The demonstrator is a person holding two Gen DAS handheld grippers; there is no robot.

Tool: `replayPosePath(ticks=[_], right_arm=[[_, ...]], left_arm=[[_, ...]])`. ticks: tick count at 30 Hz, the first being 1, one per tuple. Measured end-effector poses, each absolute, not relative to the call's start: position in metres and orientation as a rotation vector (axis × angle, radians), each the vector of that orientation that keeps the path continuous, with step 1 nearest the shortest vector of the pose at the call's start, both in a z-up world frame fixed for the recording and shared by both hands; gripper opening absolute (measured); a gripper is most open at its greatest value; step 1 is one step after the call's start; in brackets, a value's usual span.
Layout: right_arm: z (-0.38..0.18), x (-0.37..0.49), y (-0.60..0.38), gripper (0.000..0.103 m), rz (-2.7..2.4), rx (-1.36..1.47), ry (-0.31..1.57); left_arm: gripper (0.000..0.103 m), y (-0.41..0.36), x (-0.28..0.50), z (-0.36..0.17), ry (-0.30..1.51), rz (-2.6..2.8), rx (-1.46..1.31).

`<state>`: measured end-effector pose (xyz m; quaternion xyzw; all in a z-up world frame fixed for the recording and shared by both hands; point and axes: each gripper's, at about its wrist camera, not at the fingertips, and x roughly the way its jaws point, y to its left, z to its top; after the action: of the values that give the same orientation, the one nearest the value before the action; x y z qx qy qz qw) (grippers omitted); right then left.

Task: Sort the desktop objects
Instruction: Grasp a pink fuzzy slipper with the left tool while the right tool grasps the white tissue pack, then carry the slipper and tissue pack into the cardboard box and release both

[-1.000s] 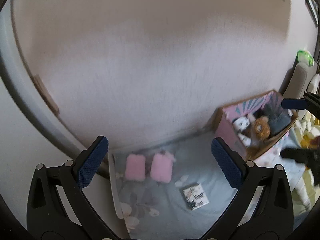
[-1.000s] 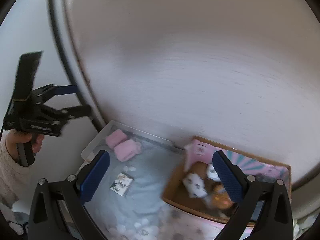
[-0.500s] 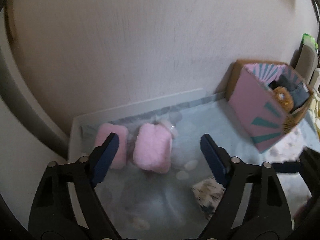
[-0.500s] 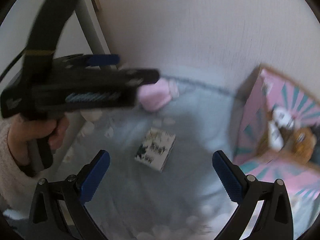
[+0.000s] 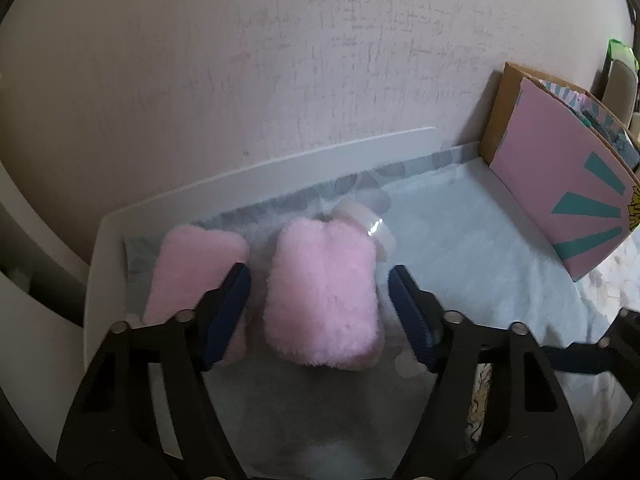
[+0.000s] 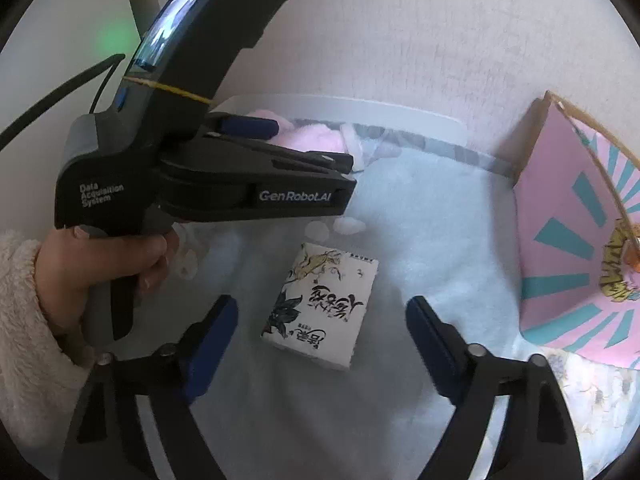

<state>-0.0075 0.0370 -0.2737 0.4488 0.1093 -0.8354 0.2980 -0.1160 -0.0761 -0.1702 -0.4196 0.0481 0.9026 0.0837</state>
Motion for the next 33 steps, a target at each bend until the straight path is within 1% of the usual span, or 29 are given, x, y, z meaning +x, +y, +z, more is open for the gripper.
replayPosePath(ticks=[1, 2, 3, 4, 8, 18, 24, 26, 30, 33], right_arm=[[-0.275, -0.008, 0.036, 0.069, -2.215, 1.200, 0.295], [-0.277, -0.009, 0.036, 0.062, -2.210, 1.209, 0.298], [-0.279, -0.010, 0.036, 0.058, -2.205, 1.214, 0.298], [-0.280, -0.011, 0.036, 0.051, -2.199, 1.217, 0.292], [-0.277, -0.012, 0.040, 0.049, -2.206, 1.205, 0.305], [-0.252, -0.021, 0.061, 0.048, -2.235, 1.186, 0.306], [-0.226, -0.028, 0.076, 0.048, -2.244, 1.170, 0.280], [-0.213, -0.021, 0.075, 0.048, -2.249, 1.159, 0.271], [-0.189, -0.020, 0.094, 0.047, -2.275, 1.131, 0.237], [-0.164, -0.023, 0.111, 0.047, -2.306, 1.099, 0.220]], left_arm=[[0.053, -0.076, -0.116, -0.172, 0.140, 2.682, -1.264], [0.044, -0.075, -0.117, -0.173, 0.139, 2.670, -1.271], [0.044, -0.074, -0.117, -0.174, 0.138, 2.663, -1.275], [0.043, -0.073, -0.116, -0.173, 0.142, 2.667, -1.271], [0.041, -0.068, -0.113, -0.166, 0.177, 2.688, -1.261], [0.041, -0.046, -0.102, -0.133, 0.402, 2.731, -1.232], [0.041, -0.028, -0.096, -0.109, 0.529, 2.687, -1.276], [0.041, -0.027, -0.093, -0.101, 0.520, 2.663, -1.285], [0.041, -0.018, -0.088, -0.070, 0.427, 2.642, -1.248], [0.041, -0.007, -0.091, -0.048, 0.420, 2.640, -1.203]])
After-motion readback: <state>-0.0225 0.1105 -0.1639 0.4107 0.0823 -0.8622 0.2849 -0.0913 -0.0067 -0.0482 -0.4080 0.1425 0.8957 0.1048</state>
